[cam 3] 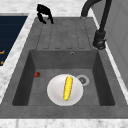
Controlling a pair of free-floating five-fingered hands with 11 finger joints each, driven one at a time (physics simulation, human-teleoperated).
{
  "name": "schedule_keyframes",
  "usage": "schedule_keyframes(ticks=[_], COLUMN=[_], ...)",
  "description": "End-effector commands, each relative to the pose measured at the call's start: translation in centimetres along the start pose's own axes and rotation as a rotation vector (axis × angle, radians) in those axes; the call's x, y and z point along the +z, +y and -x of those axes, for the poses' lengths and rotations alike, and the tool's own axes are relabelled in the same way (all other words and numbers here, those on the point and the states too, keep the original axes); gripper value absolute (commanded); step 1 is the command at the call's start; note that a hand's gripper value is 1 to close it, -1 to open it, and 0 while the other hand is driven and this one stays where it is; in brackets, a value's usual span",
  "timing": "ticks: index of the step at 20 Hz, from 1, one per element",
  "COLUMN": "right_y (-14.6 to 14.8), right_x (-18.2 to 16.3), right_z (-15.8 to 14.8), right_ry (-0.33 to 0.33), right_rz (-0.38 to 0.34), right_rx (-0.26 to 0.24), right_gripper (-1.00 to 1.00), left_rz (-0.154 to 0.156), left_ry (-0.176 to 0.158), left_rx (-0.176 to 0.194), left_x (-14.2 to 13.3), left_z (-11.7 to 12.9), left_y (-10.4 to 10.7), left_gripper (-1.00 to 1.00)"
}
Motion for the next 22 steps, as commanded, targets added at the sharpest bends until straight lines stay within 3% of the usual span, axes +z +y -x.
schedule_keyframes(ticks=[1,4,10,14,17,22], right_y=[1.7,2.6,3.9,3.6,2.5,3.1], right_x=[1.4,3.7,4.7,2.7,2.0,2.0], right_z=[0.9,0.3,0.2,0.3,1.0,1.5], right_ry=[-0.043,-0.030,-0.024,-0.022,-0.030,-0.069], right_rz=[0.014,0.042,0.074,0.115,0.135,0.070], right_rx=[0.025,0.007,0.007,0.030,0.015,0.009], right_gripper=[1.00,1.00,1.00,1.00,1.00,1.00], left_rz=[0.000,0.000,0.000,0.000,0.000,0.000], left_ry=[0.000,0.000,0.000,0.000,0.000,0.000], left_rx=[0.000,0.000,0.000,0.000,0.000,0.000], left_x=[0.0,0.0,0.0,0.0,0.0,0.0], left_z=[0.0,0.0,0.0,0.0,0.0,0.0], left_y=[0.0,0.0,0.0,0.0,0.0,0.0], left_gripper=[0.00,0.00,0.00,0.00,0.00,0.00])
